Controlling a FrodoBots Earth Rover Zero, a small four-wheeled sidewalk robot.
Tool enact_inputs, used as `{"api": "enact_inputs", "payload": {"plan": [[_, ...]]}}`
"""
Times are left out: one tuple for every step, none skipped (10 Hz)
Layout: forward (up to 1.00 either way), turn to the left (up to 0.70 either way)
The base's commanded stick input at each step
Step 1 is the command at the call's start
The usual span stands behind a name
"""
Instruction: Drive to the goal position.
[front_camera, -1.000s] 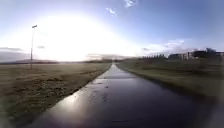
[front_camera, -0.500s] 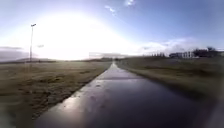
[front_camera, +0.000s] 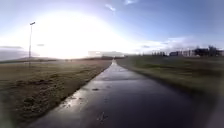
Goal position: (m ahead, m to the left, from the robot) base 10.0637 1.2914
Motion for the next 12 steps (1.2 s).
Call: {"api": "enact_inputs", "payload": {"plan": [[1.00, -0.28], [1.00, -0.06], [1.00, 0.00], [1.00, 0.00], [1.00, 0.00], [1.00, 0.00], [1.00, 0.00], [1.00, 0.00], [1.00, 0.00], [1.00, 0.00], [1.00, 0.00], [1.00, 0.00]]}}
